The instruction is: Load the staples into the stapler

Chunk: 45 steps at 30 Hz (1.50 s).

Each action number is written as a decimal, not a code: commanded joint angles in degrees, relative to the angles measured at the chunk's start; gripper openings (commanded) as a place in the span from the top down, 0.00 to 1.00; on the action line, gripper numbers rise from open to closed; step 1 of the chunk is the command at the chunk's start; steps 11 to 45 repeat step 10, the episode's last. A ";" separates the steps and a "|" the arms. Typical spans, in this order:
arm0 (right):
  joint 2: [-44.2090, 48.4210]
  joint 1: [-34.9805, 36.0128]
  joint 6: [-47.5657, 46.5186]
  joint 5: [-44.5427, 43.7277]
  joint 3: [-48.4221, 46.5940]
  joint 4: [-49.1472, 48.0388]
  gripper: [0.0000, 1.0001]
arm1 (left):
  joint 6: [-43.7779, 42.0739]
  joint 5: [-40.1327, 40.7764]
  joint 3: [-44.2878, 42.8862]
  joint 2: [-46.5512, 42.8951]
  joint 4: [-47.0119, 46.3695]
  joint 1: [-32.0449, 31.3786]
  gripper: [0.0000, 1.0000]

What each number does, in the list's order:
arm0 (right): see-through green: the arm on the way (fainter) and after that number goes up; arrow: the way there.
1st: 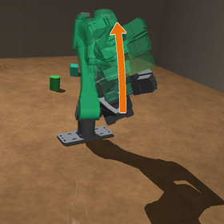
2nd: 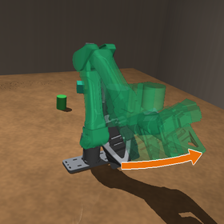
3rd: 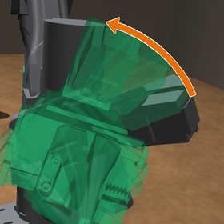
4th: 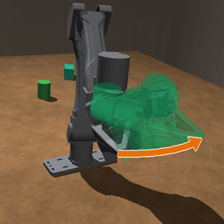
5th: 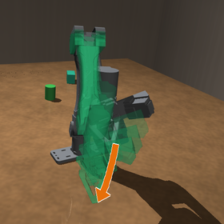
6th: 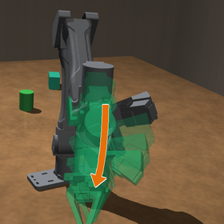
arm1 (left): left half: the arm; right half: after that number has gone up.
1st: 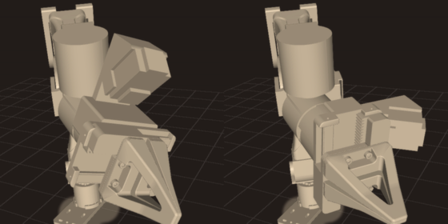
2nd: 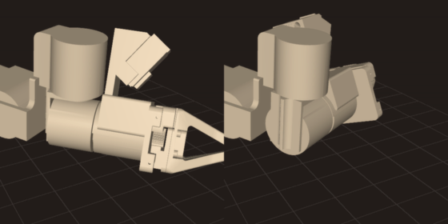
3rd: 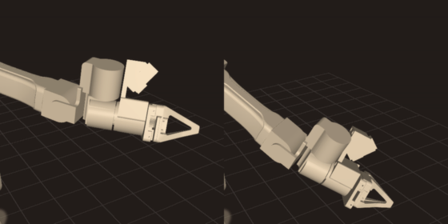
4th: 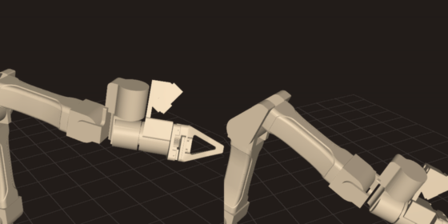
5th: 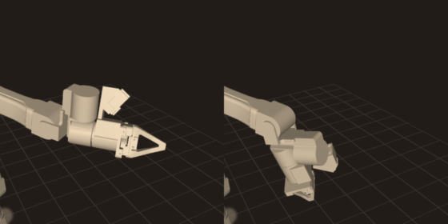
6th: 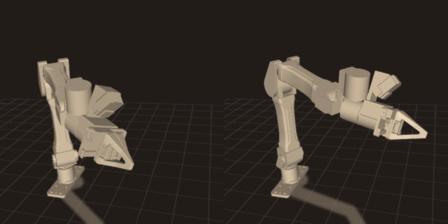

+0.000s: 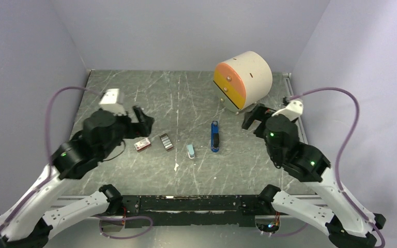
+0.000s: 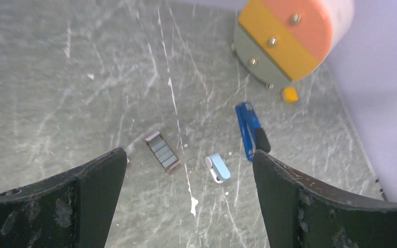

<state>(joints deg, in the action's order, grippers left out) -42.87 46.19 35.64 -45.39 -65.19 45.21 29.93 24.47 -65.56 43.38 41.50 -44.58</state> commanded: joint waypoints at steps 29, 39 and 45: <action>3.14 -0.14 -3.03 -7.18 -5.83 9.89 0.00 | -3.92 11.63 -12.34 -7.17 12.90 -0.29 0.04; 3.14 -0.14 -3.03 -7.18 -5.83 9.89 0.00 | -3.92 11.63 -12.34 -7.17 12.90 -0.29 0.04; 3.14 -0.14 -3.03 -7.18 -5.83 9.89 0.00 | -3.92 11.63 -12.34 -7.17 12.90 -0.29 0.04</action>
